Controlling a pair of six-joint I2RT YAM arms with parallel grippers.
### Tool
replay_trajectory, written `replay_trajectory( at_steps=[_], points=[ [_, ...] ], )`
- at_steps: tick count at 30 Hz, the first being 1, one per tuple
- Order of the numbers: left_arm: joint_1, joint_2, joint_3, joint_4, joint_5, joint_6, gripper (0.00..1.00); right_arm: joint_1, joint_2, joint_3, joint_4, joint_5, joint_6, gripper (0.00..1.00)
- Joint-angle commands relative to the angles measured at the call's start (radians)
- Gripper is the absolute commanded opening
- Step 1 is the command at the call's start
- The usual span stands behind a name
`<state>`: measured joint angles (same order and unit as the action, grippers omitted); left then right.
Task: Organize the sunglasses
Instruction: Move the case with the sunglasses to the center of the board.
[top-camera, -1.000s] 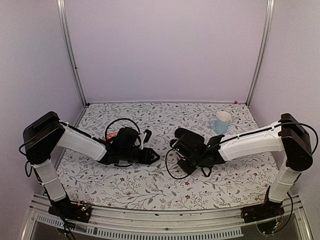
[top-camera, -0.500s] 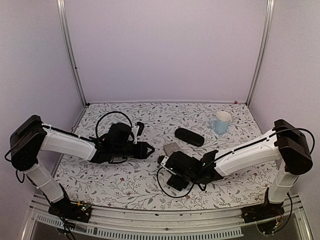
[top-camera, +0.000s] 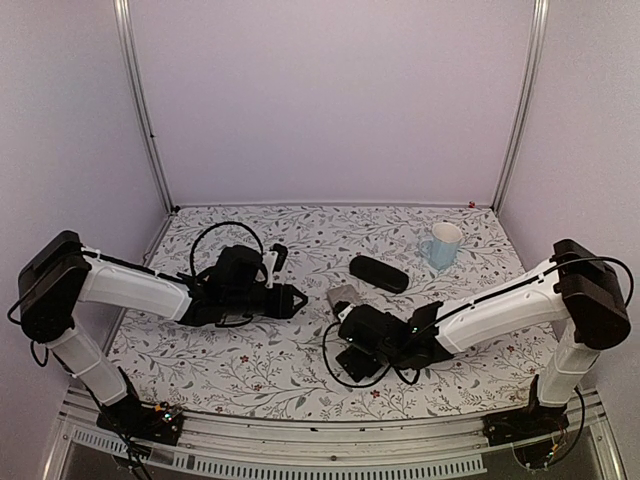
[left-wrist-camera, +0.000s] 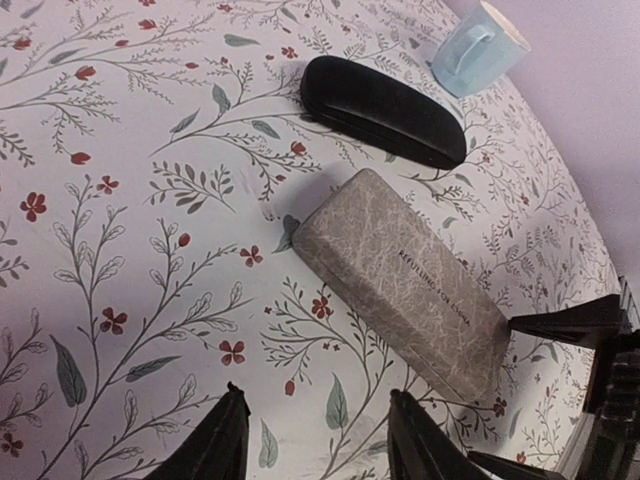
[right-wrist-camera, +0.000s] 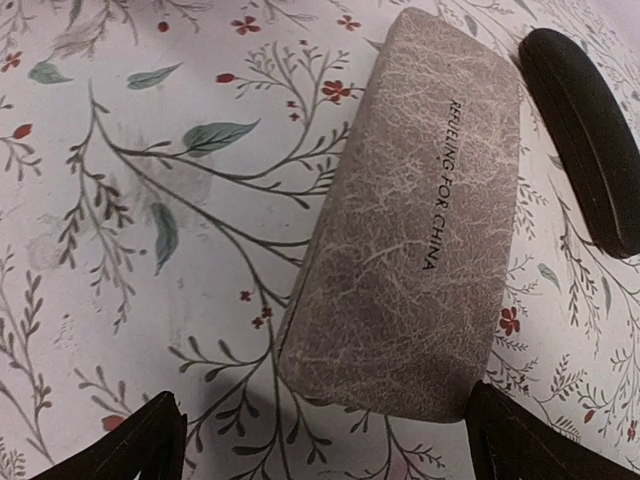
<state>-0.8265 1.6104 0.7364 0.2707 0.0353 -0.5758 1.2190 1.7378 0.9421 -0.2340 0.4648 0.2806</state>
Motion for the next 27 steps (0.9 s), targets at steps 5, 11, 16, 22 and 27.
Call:
replay_trajectory(
  at_steps=[5,11,16,22,27],
  points=[
    [0.003,-0.015,-0.013,0.005,0.006,0.01,0.49,-0.049,0.121,0.112,-0.14,0.122,0.196,0.99],
    [0.003,-0.014,-0.015,0.009,0.01,0.009,0.49,-0.114,0.069,0.06,-0.153,0.089,0.211,0.99],
    [0.003,-0.016,-0.014,0.008,0.005,0.013,0.5,-0.162,0.019,0.013,-0.155,0.061,0.182,0.99],
    [0.008,-0.032,-0.015,-0.014,-0.019,0.023,0.51,-0.275,-0.047,-0.047,-0.151,0.013,0.182,0.99],
    [0.019,-0.063,-0.024,-0.036,-0.052,0.032,0.55,-0.35,-0.124,-0.082,-0.114,-0.047,0.164,0.99]
  ],
)
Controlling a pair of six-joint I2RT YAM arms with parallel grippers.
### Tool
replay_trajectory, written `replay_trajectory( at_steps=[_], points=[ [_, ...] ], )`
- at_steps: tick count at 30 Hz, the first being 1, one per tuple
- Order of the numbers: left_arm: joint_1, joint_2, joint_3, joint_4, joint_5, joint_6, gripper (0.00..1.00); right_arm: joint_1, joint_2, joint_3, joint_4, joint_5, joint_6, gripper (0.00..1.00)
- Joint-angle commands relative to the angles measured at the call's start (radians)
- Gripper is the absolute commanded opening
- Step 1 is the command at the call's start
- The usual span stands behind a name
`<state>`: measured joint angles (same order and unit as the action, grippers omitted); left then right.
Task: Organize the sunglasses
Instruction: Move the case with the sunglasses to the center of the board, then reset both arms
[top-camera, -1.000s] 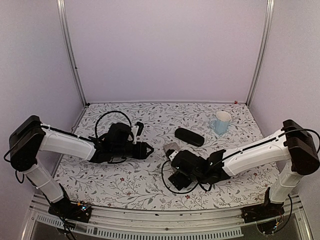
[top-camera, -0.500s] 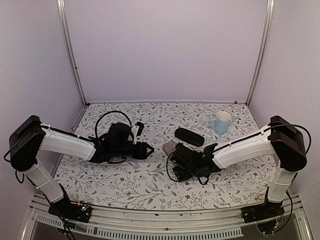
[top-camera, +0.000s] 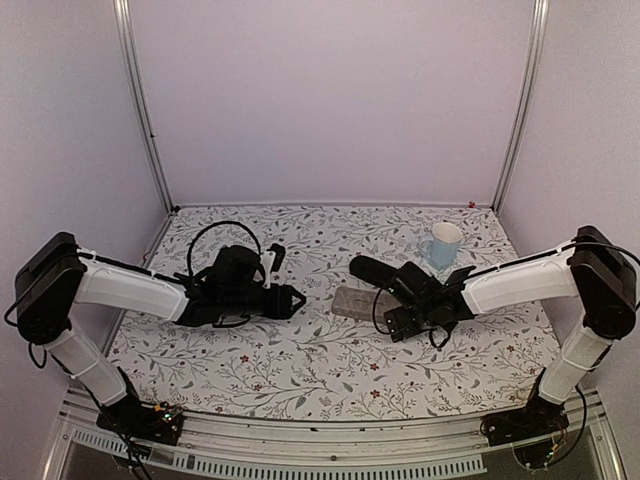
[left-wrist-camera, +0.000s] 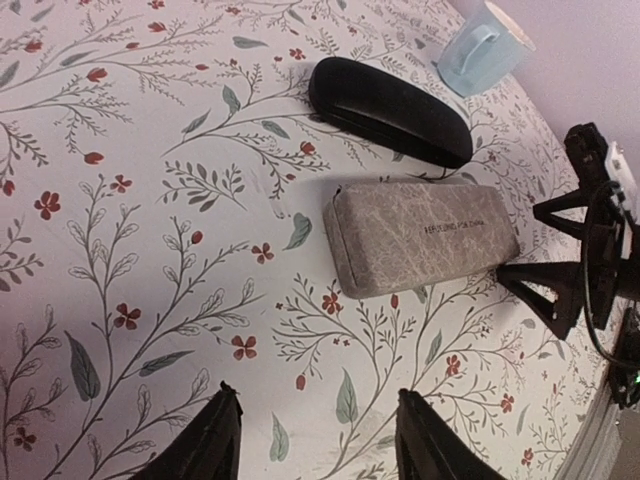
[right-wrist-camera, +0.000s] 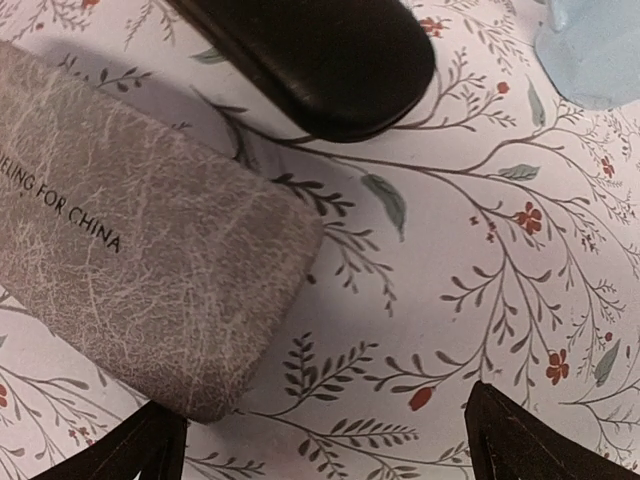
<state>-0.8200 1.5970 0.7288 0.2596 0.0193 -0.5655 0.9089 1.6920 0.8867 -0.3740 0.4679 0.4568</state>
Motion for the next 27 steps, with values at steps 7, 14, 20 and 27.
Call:
replay_trajectory(
  at_steps=[7,14,20,27],
  points=[
    [0.03,-0.122,-0.024,-0.094,-0.136,0.053,0.65,-0.092,-0.212,-0.104,0.034,-0.098,-0.025,0.99],
    [0.06,-0.276,-0.058,-0.18,-0.329,0.106,0.83,-0.194,-0.435,-0.13,0.036,-0.149,-0.048,0.99],
    [0.088,-0.457,-0.145,-0.144,-0.474,0.159,0.99,-0.252,-0.524,-0.098,0.035,-0.123,-0.111,0.99],
    [0.179,-0.564,-0.207,-0.07,-0.486,0.216,0.99,-0.286,-0.534,-0.049,0.048,-0.084,-0.158,0.99]
  ],
)
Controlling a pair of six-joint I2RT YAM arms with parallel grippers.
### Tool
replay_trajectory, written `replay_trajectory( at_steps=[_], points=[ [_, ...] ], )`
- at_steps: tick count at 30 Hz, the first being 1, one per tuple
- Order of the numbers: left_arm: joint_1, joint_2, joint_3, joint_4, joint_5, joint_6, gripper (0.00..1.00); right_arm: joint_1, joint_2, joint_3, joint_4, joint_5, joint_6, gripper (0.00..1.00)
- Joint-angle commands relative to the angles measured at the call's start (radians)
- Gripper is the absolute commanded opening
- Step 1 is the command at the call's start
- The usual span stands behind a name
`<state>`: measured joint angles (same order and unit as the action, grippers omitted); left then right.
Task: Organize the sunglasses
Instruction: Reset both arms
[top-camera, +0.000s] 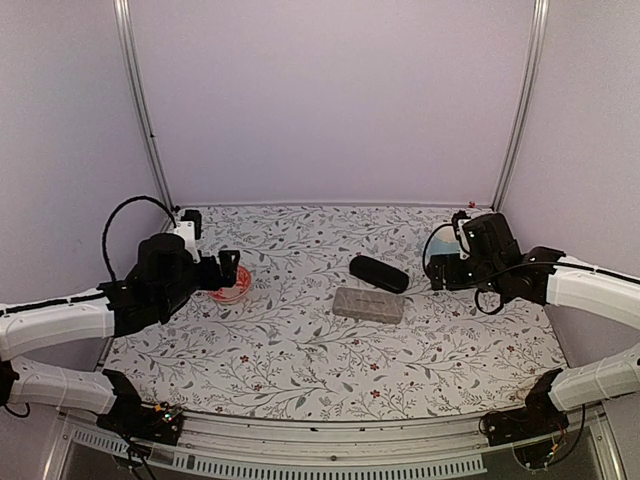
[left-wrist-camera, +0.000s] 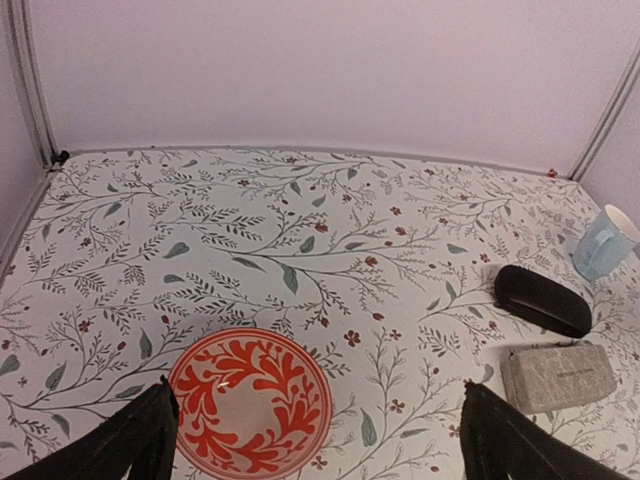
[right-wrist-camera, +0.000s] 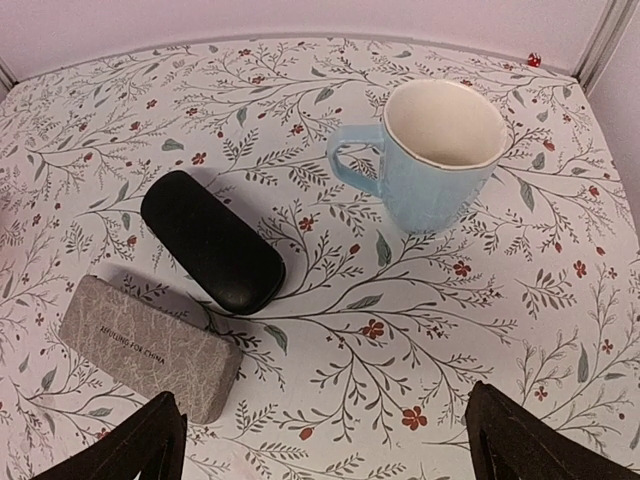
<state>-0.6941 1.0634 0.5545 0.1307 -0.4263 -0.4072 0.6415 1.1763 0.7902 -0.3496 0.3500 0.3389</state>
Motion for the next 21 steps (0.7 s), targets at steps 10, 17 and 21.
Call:
replay_trajectory(
  at_steps=[10,17,21],
  points=[
    [0.186,-0.14,-0.072,0.103,0.118,0.17,0.99,-0.039,-0.069,0.062,0.083,0.026,-0.123,0.99],
    [0.188,-0.273,-0.114,0.108,0.158,0.186,0.99,-0.04,-0.174,-0.031,0.174,0.02,-0.116,0.99],
    [0.188,-0.327,-0.139,0.101,0.127,0.194,0.99,-0.04,-0.261,-0.095,0.235,-0.003,-0.132,0.99]
  ],
)
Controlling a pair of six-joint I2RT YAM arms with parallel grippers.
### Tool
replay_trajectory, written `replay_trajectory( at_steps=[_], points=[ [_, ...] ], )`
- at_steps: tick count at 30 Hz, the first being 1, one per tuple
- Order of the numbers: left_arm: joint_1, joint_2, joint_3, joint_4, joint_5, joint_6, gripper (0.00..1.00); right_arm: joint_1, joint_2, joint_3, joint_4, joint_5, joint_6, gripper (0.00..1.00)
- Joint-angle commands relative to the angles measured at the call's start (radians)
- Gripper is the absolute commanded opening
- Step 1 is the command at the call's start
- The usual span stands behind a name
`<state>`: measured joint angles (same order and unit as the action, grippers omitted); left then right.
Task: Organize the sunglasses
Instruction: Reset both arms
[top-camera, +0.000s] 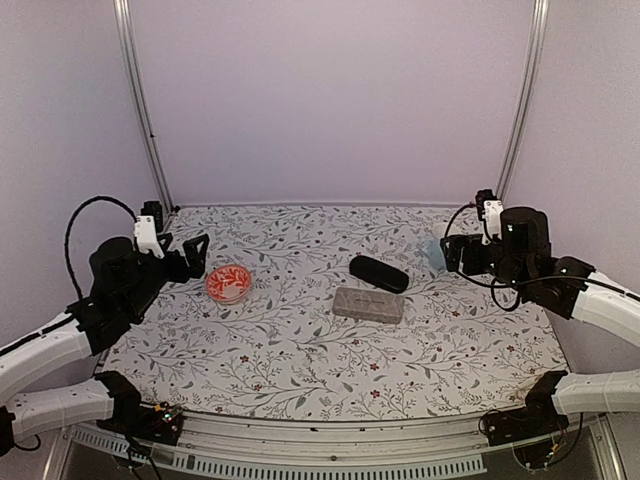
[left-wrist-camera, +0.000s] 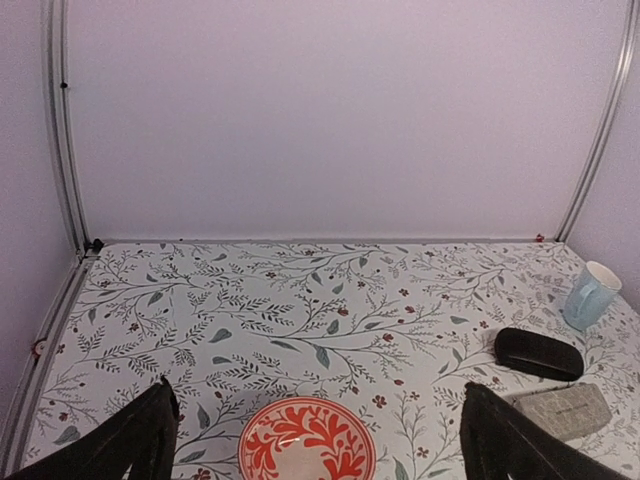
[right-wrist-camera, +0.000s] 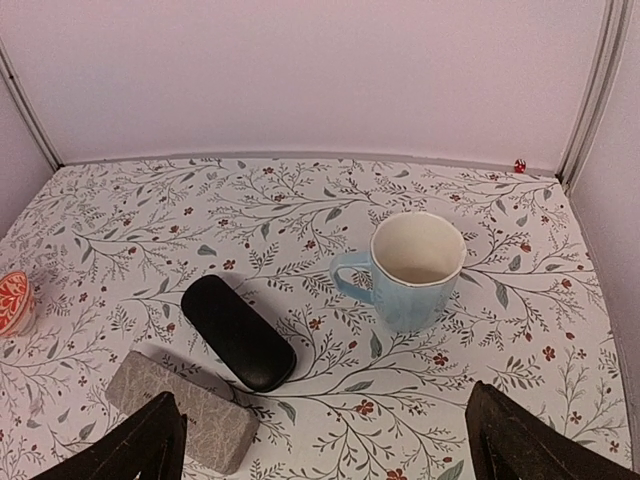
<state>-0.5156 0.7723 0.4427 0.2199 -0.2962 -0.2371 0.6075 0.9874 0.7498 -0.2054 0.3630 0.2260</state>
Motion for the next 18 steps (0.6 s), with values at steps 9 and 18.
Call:
replay_trajectory(
  at_steps=[9,18],
  points=[
    [0.01,-0.02,-0.034,0.006,-0.024,0.009,0.99,-0.005,-0.095,-0.08,0.09,-0.015,-0.025,0.99],
    [0.009,-0.018,-0.03,0.001,-0.024,0.009,0.98,-0.006,-0.074,-0.077,0.09,-0.023,-0.013,0.99]
  ],
)
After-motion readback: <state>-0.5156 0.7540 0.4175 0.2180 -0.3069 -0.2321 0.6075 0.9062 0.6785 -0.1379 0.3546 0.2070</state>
